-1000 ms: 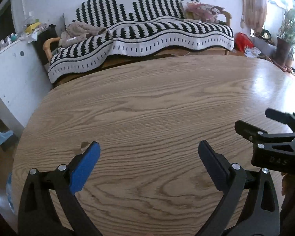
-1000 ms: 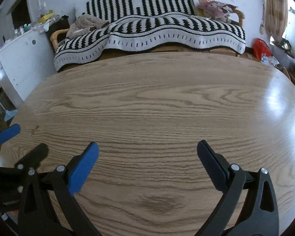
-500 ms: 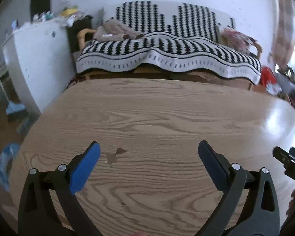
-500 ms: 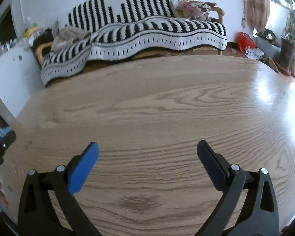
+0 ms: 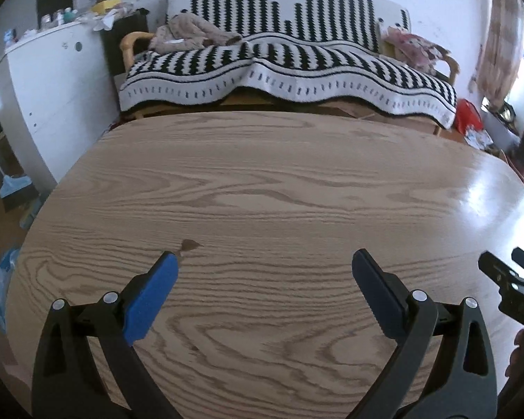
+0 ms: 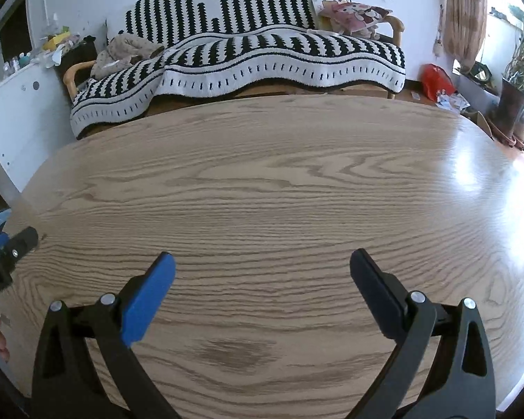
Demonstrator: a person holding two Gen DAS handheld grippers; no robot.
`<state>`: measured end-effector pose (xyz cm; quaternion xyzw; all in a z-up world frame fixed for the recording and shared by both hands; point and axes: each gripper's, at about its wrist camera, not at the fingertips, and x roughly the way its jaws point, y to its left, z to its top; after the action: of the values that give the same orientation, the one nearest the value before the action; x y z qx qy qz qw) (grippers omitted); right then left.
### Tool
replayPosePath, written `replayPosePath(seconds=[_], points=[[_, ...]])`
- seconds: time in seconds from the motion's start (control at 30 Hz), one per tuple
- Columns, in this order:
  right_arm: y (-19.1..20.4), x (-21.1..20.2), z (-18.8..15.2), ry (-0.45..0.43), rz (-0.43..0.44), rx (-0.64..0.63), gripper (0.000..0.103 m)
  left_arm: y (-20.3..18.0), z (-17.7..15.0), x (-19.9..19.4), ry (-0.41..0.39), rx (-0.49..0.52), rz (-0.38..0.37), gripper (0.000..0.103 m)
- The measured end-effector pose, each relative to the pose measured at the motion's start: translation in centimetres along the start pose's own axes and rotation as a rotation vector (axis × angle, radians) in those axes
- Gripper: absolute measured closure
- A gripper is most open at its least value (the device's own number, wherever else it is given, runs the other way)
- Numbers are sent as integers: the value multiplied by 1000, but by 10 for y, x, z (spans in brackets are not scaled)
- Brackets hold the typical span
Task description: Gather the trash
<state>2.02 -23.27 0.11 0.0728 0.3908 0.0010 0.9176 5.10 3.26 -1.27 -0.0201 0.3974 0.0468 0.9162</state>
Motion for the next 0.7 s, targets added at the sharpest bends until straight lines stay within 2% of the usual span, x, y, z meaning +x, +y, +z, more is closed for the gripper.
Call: replayPosePath(seconds=[0.23, 0.7], points=[[1, 8, -1, 21, -35, -20, 6, -6, -1, 1, 14, -8, -3, 6], [-3, 3, -1, 11, -32, -26, 6, -21, -2, 2, 20, 10, -21, 6]])
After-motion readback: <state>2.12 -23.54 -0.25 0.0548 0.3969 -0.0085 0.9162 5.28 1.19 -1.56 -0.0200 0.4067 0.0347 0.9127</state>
